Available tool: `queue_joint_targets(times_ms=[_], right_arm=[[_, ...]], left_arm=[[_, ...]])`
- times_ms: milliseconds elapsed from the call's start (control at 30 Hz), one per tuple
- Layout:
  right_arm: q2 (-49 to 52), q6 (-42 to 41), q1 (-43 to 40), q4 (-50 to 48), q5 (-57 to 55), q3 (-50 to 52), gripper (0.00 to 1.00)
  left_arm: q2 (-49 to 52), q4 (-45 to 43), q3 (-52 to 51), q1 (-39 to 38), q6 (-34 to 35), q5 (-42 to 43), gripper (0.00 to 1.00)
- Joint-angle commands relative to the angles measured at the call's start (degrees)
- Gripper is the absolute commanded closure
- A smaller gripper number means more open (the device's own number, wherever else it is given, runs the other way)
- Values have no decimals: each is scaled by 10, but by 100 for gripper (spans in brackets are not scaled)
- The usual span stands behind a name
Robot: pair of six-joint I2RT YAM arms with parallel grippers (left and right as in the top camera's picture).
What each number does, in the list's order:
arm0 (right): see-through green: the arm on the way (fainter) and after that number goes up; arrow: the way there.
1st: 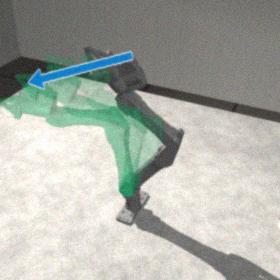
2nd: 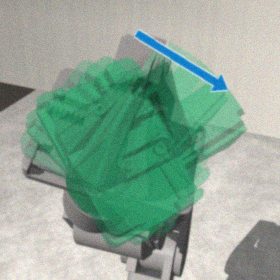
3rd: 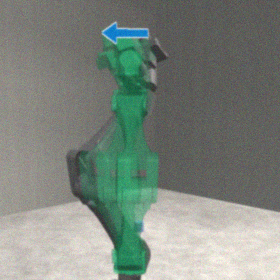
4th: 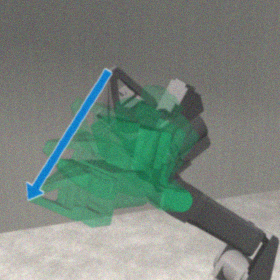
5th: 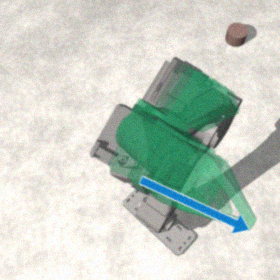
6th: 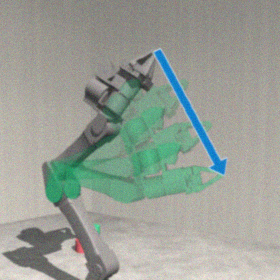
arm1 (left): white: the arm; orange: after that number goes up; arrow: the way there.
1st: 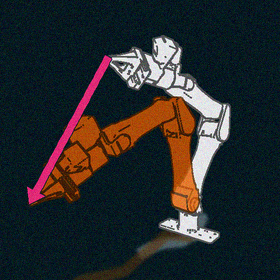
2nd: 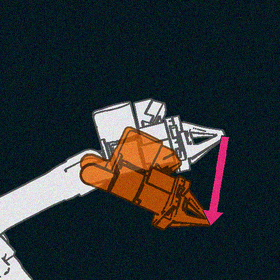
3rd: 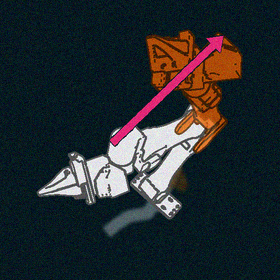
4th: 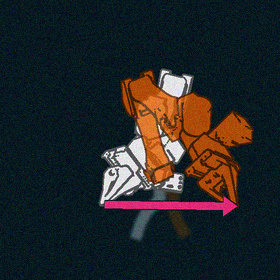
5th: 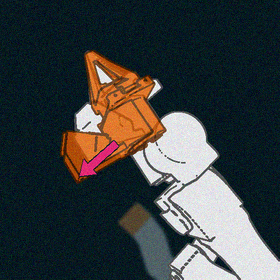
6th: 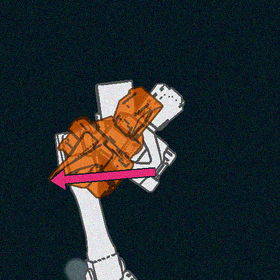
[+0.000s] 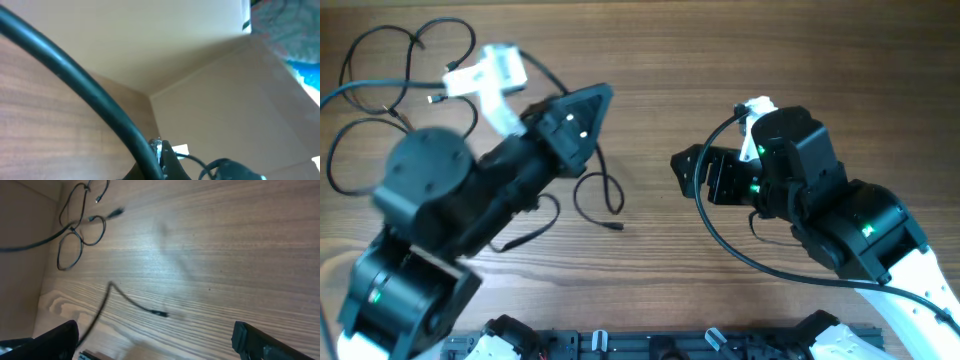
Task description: Untangle cables
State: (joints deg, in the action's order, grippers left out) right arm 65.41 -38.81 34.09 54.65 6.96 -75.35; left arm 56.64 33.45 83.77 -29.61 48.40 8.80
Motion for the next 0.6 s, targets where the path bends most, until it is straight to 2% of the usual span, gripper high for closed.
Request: queue_joint_targets(times_ms=[0, 200, 367, 567], right_arm=[[-7, -13, 0, 9, -16, 1, 0], [-7, -14, 0, 16, -16, 1, 0], [-7, -19, 0, 18, -16, 1, 0], [-7, -19, 0, 21, -16, 1, 0]], left_arm=[[-38, 2, 7, 3, -17, -88, 96], [-61, 13, 7, 3, -17, -224, 96], [-61, 43, 7, 3, -17, -414, 96], [-61, 43, 7, 3, 0, -565, 96]])
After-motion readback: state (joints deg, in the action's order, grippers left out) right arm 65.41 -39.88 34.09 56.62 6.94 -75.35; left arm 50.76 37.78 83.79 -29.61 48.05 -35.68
